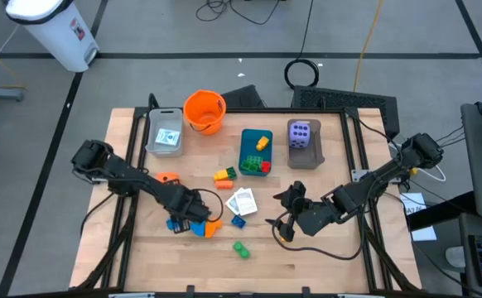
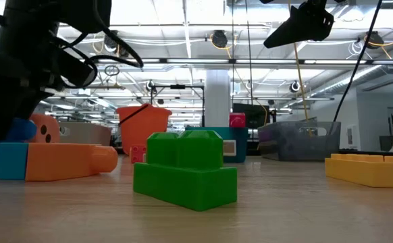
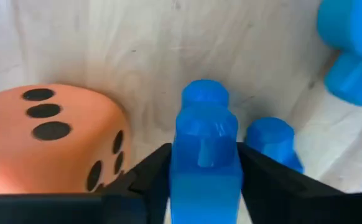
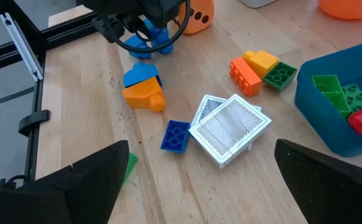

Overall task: Pick & Place Toys
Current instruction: Put the blue game piece into the blue bin

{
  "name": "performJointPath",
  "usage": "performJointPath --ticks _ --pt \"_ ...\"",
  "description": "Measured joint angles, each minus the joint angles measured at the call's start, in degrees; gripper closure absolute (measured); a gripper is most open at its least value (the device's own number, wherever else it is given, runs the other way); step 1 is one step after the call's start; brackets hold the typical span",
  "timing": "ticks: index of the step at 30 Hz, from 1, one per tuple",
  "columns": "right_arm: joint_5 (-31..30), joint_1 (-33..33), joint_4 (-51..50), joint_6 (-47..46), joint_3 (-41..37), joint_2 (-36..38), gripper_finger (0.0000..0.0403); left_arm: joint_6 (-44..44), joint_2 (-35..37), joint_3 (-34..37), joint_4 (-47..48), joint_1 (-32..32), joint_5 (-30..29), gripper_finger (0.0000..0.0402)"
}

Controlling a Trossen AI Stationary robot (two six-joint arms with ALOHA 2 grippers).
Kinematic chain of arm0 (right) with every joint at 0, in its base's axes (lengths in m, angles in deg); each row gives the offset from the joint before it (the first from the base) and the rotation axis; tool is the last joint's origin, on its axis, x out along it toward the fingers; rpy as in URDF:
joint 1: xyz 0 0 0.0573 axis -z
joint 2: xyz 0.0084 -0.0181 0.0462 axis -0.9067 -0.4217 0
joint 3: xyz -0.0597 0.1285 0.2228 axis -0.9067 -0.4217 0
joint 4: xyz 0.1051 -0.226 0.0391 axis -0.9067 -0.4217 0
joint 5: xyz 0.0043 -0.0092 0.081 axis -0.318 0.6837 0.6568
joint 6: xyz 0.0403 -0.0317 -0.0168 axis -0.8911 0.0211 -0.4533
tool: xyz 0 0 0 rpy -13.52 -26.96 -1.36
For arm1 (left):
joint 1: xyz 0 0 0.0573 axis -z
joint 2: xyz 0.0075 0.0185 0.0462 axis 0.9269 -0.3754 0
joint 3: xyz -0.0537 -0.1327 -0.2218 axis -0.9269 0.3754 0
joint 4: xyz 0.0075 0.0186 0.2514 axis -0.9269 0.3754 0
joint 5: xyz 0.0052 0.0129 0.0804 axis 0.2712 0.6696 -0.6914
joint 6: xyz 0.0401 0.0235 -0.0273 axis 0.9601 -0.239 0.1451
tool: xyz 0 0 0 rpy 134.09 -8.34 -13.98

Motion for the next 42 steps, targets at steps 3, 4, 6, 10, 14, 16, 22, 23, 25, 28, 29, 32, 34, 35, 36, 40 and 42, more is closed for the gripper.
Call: performJointPath --ticks 3,4,6,10,14,16,22,23,25,28,29,32,34,35,36,40,42 --pt "0.0 0.01 0.01 0.83 0.0 0.0 0.0009 -0.3 0.01 -0.32 -0.22 -0.58 1.49 0.0259" --pt "0.0 0.02 0.01 1.0 0.0 0.0 0.0009 -0.46 0.0 -0.78 -0.19 -0.68 1.72 0.0259" --pt "0.0 0.09 0.02 1.24 0.0 0.0 0.0009 -0.35 0.49 -2.43 -0.22 -0.74 1.72 0.0259" --pt "0.02 0.13 0.31 1.84 0.0 0.16 0.0009 -0.07 2.32 -8.7 0.48 -0.89 -0.9 0.0258" --pt "1.54 0.13 4.75 6.95 0.0 1.0 0.0009 1.23 5.09 -17.28 0.02 -1.27 -5.44 0.024" --pt "2.72 0.18 8.57 11.22 -0.02 1.44 0.0009 2.99 5.89 -21.82 -0.8 -1.65 -6.27 0.024" --pt "3.12 3.1 26.15 21.61 -0.01 1.65 0.0009 8.41 5.87 -32.37 -2.12 -2.97 -7.13 0.0258" --pt "3.29 3.99 28.12 22.49 0.0 1.7 0.0009 8.88 5.64 -33.23 -2.36 -3.16 -7.62 0.0258" --pt "5.29 5.92 30.32 23.32 0.0 1.77 0.0009 9.59 5.4 -34.12 -4.39 -3.26 -8.07 0.0254" --pt "9.47 8.93 30.6 23.22 0.0 1.68 0.0009 10.9 5.49 -34.34 -8.65 -3.24 -8.25 0.0244" --pt "10.82 9.76 30.6 23.18 0.0 1.68 0.0009 11.31 5.49 -34.35 -9.8 -3.22 -8.32 0.0243" --pt "14.08 11.34 31.64 23.23 0.0 1.68 0.0009 12.25 5.46 -34.35 -12.29 -3.21 -8.42 0.0245" --pt "15.64 11.81 33.0 23.46 0.0 1.68 0.0009 13.32 5.46 -34.35 -14.55 -3.49 -8.46 0.0251" --pt "16.47 12.05 33.58 23.48 0.0 1.68 0.0009 13.82 5.46 -34.35 -15.47 -3.54 -8.47 0.0254" --pt "16.74 12.19 34.17 23.46 0.0 1.68 0.0009 14.28 5.46 -34.35 -16.38 -3.57 -8.5 0.0256" --pt "18.08 12.52 35.81 23.39 0.0 1.18 0.0009 15.62 5.06 -34.35 -19.64 -4.61 -8.49 0.0249" --pt "18.04 12.52 35.8 23.33 0.0 1.14 0.0009 16.36 4.9 -34.31 -20.86 -5.2 -8.47 0.0245"
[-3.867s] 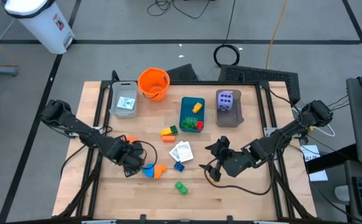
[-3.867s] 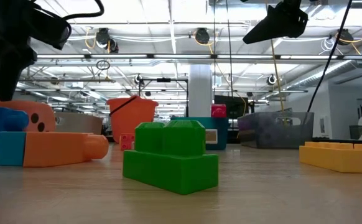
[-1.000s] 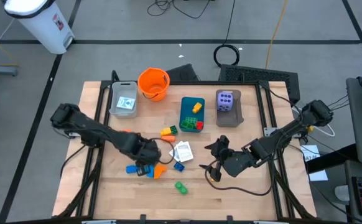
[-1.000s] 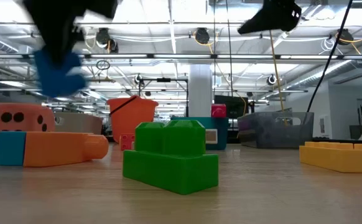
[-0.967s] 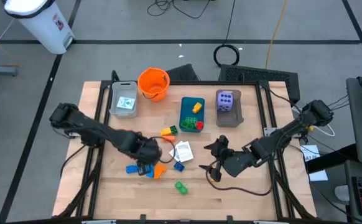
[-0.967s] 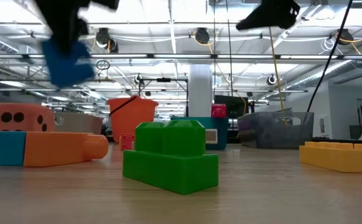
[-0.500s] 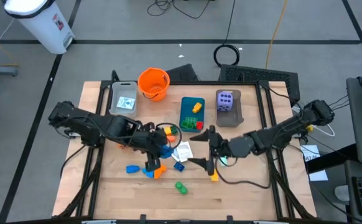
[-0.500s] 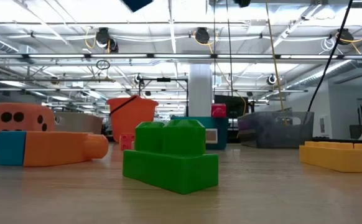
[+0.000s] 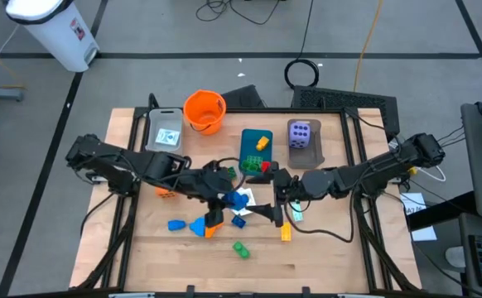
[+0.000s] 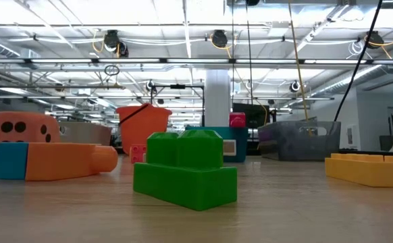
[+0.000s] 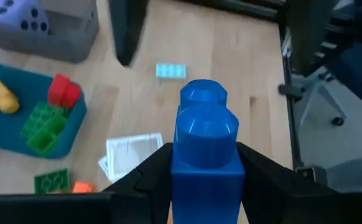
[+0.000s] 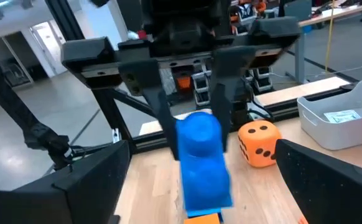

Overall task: Pick & Place Toys
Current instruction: Put the blue game piece into the blue bin

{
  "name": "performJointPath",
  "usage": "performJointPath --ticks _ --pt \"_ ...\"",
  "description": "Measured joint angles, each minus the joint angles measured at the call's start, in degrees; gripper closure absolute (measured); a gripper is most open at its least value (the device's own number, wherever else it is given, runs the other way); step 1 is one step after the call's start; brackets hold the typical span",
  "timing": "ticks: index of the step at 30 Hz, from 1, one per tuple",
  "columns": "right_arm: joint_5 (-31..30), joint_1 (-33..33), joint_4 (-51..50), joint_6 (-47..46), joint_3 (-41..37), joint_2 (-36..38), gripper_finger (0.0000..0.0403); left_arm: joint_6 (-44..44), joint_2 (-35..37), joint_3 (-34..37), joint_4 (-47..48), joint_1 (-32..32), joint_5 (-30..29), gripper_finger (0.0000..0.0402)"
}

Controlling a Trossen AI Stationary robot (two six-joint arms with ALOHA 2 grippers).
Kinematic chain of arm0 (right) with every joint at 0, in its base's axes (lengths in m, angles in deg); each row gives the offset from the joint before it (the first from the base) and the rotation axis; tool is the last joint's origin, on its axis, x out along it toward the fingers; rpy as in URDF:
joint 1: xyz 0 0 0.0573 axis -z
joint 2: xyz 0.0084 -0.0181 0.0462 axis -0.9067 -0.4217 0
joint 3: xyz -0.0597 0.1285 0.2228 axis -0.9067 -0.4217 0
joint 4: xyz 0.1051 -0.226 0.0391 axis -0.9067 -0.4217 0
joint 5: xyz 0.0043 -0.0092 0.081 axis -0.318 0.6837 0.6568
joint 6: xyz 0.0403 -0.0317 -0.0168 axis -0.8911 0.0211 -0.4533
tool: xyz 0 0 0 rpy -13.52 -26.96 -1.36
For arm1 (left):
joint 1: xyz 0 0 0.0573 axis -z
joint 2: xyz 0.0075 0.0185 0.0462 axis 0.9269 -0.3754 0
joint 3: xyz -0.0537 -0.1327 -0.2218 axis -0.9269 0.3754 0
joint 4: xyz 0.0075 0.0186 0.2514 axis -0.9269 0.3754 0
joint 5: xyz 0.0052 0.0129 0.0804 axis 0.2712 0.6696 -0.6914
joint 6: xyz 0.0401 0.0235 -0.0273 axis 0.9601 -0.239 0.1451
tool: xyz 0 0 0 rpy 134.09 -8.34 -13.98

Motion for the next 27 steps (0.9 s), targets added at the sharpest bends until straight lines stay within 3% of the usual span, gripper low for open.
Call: performJointPath --ticks 12,20,27 --pt "-0.06 0.37 -1.13 -2.7 0.04 -1.04 0.0029 2.93 -0.42 -0.02 -7.36 -2.65 2.21 0.0245" --pt "-0.1 0.37 -1.41 -2.86 0.04 -1.04 0.0117 3.45 -0.42 -0.02 -7.47 -2.57 2.41 0.0249" --pt "0.04 0.35 -1.44 -2.65 0.04 -1.04 0.0206 3.77 -0.4 -0.02 -7.43 -2.56 2.26 0.0229"
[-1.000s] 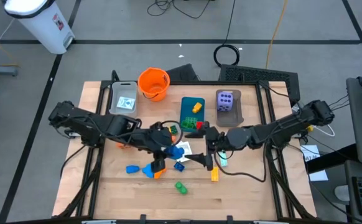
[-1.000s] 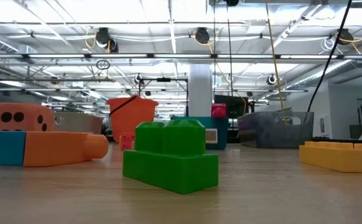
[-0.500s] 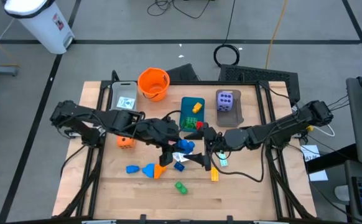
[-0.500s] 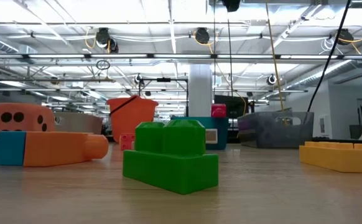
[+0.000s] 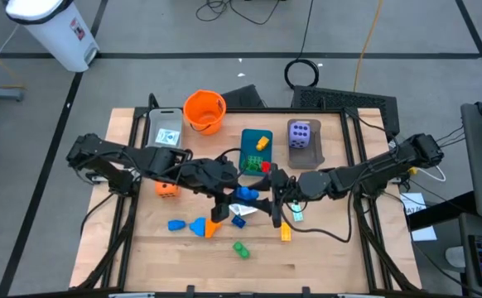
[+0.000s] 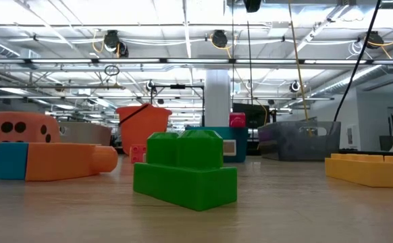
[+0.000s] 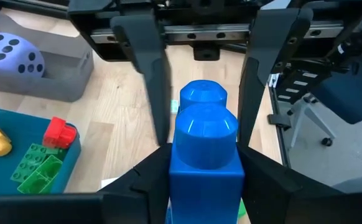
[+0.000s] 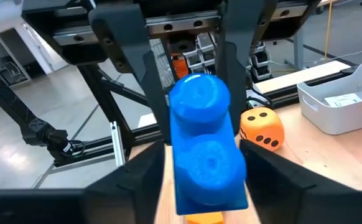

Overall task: Pick & Place Toys
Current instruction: Put the blue game piece into the blue bin

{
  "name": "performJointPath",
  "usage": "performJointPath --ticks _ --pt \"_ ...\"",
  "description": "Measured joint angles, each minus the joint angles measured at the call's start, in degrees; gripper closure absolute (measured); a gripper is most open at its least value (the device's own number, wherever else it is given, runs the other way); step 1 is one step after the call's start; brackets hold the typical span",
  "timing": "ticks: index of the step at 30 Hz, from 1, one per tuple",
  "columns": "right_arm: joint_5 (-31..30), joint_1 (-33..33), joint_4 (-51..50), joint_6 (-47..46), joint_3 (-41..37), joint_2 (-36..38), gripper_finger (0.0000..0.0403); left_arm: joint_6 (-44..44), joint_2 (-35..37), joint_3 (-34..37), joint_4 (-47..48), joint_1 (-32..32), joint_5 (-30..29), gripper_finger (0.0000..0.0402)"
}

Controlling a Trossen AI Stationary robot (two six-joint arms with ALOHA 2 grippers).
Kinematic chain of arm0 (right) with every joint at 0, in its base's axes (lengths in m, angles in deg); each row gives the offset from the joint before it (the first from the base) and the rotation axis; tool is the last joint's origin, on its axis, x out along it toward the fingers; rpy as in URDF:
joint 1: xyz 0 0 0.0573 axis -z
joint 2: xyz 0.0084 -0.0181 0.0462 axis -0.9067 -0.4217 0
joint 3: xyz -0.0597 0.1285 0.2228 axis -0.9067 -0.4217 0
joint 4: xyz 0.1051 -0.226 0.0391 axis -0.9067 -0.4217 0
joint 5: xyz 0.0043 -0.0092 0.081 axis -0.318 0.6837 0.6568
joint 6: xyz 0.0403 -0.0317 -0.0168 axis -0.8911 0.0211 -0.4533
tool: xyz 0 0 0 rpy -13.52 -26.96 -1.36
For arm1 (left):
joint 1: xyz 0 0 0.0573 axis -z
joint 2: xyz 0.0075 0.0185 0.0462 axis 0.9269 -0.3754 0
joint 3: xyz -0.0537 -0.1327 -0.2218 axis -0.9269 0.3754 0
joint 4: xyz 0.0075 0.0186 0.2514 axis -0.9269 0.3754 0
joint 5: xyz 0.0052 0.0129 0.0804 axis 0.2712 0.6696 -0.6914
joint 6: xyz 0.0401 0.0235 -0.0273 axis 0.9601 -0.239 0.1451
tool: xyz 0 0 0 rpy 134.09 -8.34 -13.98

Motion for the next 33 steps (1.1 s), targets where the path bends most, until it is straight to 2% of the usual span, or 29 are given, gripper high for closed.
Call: performJointPath --ticks 6,11,18,27,29,33 --pt "0.23 -0.02 1.45 1.34 -0.02 0.07 0.0274 2.29 0.01 -2.14 1.04 -0.29 1.02 0.0226" --pt "-0.16 0.02 1.47 1.51 -0.04 0.16 0.0274 4.61 0.03 -6.86 2.87 -1.76 1.64 0.0225" --pt "-0.21 2.31 -1.62 2.27 2.9 2.1 0.0274 8.74 0.05 -18.26 10.49 -4.54 1.64 0.0225" --pt "-0.07 12.7 -33.77 6.38 22.82 1.16 0.0274 13.78 0.14 -33.81 11.21 -6.88 1.6 0.0224" --pt "0.95 16.15 -39.94 7.22 24.25 0.96 0.0274 14.49 0.15 -35.53 9.73 -7.01 1.6 0.0224" --pt "5.54 24.25 -42.24 7.24 24.44 -1.56 0.0274 15.74 0.14 -36.96 8.26 -6.97 1.77 0.0224"
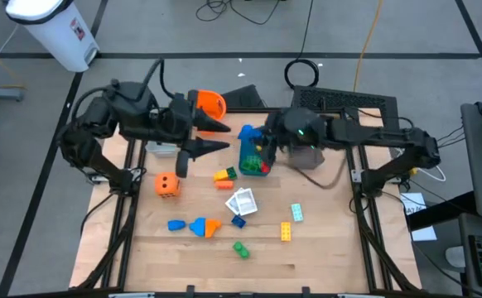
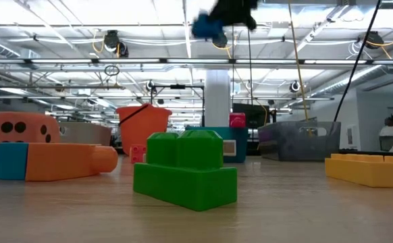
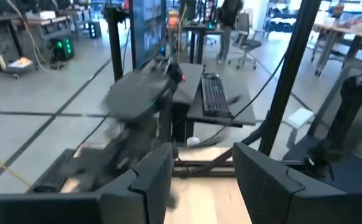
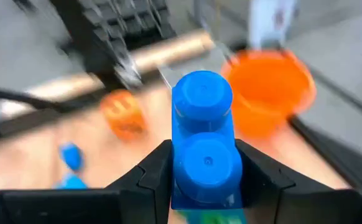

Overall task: Pick & Place Toys
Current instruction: Put the blue game piece into the blue bin

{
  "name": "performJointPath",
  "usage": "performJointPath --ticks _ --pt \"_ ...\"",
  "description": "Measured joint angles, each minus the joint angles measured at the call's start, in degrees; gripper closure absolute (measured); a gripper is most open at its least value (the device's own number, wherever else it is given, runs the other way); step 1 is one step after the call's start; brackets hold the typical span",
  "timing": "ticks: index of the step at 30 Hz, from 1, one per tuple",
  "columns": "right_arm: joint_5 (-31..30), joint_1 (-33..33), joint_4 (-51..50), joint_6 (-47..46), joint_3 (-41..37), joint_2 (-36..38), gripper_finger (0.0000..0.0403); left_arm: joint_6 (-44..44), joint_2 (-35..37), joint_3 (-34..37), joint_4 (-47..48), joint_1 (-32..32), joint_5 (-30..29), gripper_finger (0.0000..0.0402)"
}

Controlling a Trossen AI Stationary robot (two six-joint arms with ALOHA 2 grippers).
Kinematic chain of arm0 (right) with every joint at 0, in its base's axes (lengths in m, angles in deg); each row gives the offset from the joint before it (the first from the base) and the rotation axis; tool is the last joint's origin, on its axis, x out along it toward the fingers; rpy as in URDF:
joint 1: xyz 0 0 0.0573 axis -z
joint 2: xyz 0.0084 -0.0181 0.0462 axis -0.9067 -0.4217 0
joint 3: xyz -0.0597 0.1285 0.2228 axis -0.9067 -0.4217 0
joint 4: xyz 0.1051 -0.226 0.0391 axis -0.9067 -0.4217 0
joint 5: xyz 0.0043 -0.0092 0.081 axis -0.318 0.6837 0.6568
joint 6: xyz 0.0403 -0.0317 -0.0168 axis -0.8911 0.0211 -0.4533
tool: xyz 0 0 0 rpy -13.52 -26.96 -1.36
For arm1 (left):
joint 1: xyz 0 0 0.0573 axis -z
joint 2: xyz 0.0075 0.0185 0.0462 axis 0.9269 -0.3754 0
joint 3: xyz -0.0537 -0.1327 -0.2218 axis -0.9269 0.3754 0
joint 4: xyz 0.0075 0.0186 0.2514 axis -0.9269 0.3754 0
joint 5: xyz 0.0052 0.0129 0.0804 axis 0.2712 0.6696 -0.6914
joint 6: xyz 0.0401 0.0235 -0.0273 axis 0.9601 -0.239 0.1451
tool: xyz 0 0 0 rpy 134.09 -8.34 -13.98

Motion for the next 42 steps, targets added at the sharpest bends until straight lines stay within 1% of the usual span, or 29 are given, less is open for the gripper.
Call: performJointPath --ticks 2,7,9,11,17,19,21,25,28,33,39,42 --pt "2.08 3.4 -2.72 0.08 -0.42 -1.85 0.0274 0.18 -0.02 0.0 -1.05 0.0 1.09 0.0224" --pt "5.45 8.38 -2.25 1.34 -0.37 -8.94 0.0274 0.35 -0.02 0.35 -1.46 0.02 3.27 0.0224" --pt "6.33 9.33 -1.95 1.4 -0.31 -11.86 0.0274 0.34 -0.03 0.97 -1.95 0.01 3.31 0.0224" --pt "6.3 9.98 -3.69 1.4 -0.33 -14.57 0.0274 0.3 -0.13 1.27 -2.44 0.02 3.57 0.0224" --pt "6.29 10.27 -4.94 1.42 -0.33 -21.71 0.0274 -0.34 -0.1 1.29 -2.68 0.11 7.68 0.0224" --pt "6.26 10.26 -4.96 1.4 -0.33 -23.21 0.0274 -0.36 -0.11 1.29 -2.62 0.5 8.18 0.0224" --pt "5.74 10.26 -5.42 1.4 -0.35 -24.07 0.0274 -0.36 -0.11 1.29 -2.63 0.87 8.18 0.0224" --pt "1.54 10.26 -5.44 0.79 -0.35 -24.73 0.0274 -0.38 -0.11 1.29 -2.54 1.75 8.17 0.0224" --pt "0.21 10.89 -4.65 -0.16 -0.35 -24.71 0.0274 -0.45 -0.11 1.29 -2.44 2.57 8.16 0.0224" --pt "0.09 12.27 -4.67 -0.22 -0.45 -24.71 0.0274 -0.53 -0.11 1.29 -2.09 3.45 7.99 0.0224" --pt "0.27 14.0 2.37 -3.64 -5.18 -24.73 0.0274 -1.22 -0.11 1.29 -2.09 3.48 7.78 0.0224" --pt "0.15 14.42 3.92 -4.22 -6.62 -24.73 0.0272 -1.27 -0.11 1.29 -2.01 3.48 7.76 0.0224"
